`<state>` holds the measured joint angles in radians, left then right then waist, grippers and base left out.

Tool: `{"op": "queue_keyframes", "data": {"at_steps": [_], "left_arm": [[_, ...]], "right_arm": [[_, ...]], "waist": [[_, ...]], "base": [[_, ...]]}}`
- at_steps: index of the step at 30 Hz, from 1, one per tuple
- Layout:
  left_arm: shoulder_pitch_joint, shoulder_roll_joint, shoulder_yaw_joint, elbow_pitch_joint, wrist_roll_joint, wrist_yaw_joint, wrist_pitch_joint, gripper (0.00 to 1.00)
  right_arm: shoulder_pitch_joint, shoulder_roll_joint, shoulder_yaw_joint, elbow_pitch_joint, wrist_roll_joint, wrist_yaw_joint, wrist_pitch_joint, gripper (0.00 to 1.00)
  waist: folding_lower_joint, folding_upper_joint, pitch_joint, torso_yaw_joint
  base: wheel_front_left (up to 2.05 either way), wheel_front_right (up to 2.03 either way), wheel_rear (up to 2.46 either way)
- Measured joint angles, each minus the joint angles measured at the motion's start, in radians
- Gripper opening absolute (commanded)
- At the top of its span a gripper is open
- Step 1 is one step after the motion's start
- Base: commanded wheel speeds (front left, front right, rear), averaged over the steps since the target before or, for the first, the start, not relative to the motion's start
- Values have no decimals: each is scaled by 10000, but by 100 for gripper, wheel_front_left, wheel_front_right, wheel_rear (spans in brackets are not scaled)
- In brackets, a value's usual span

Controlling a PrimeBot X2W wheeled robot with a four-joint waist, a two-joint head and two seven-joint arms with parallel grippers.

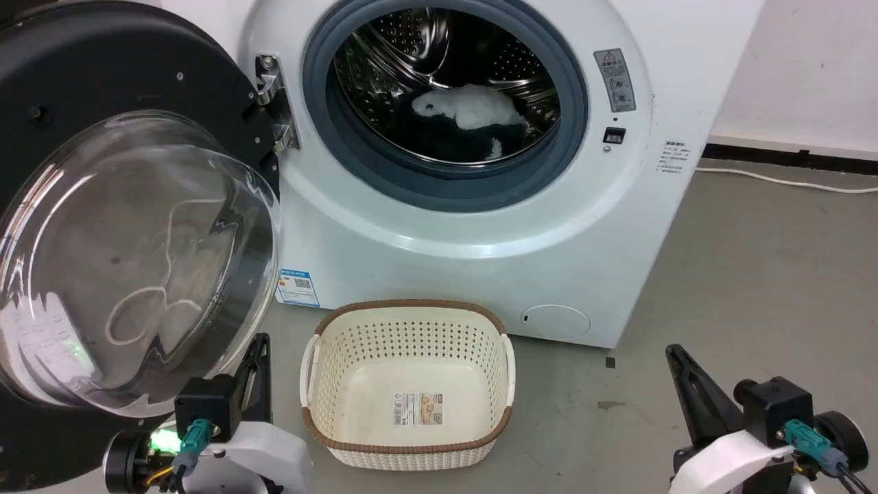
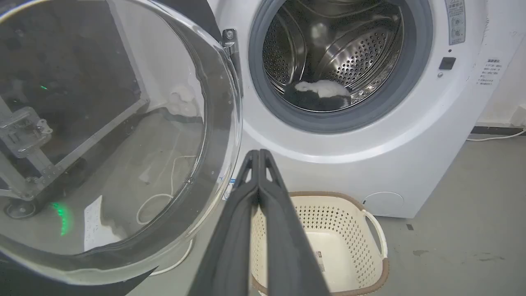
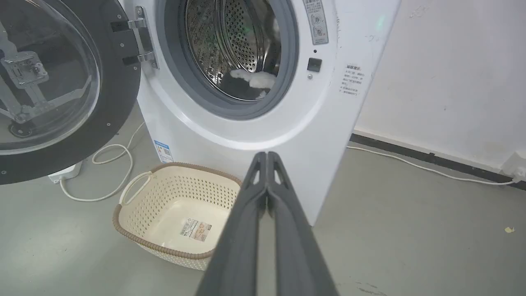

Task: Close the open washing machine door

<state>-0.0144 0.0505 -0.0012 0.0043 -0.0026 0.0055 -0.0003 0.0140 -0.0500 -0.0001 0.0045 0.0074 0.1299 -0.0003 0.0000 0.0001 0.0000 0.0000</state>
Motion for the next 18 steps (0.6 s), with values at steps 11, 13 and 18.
{"op": "queue_keyframes", "data": {"at_steps": [11, 13, 18], "left_arm": [[0, 0, 6, 0, 0, 0, 0, 0], [0, 0, 2, 0, 0, 0, 0, 0], [0, 0, 6, 0, 0, 0, -2, 0]], "right_arm": [[-1, 0, 2, 0, 0, 0, 0, 0], [-1, 0, 0, 0, 0, 0, 0, 0], [-1, 0, 4, 0, 0, 0, 0, 0]], "waist": [[0, 0, 0, 0], [0, 0, 0, 0], [0, 0, 0, 0]], "base": [[0, 0, 0], [0, 0, 0], [0, 0, 0]]}}
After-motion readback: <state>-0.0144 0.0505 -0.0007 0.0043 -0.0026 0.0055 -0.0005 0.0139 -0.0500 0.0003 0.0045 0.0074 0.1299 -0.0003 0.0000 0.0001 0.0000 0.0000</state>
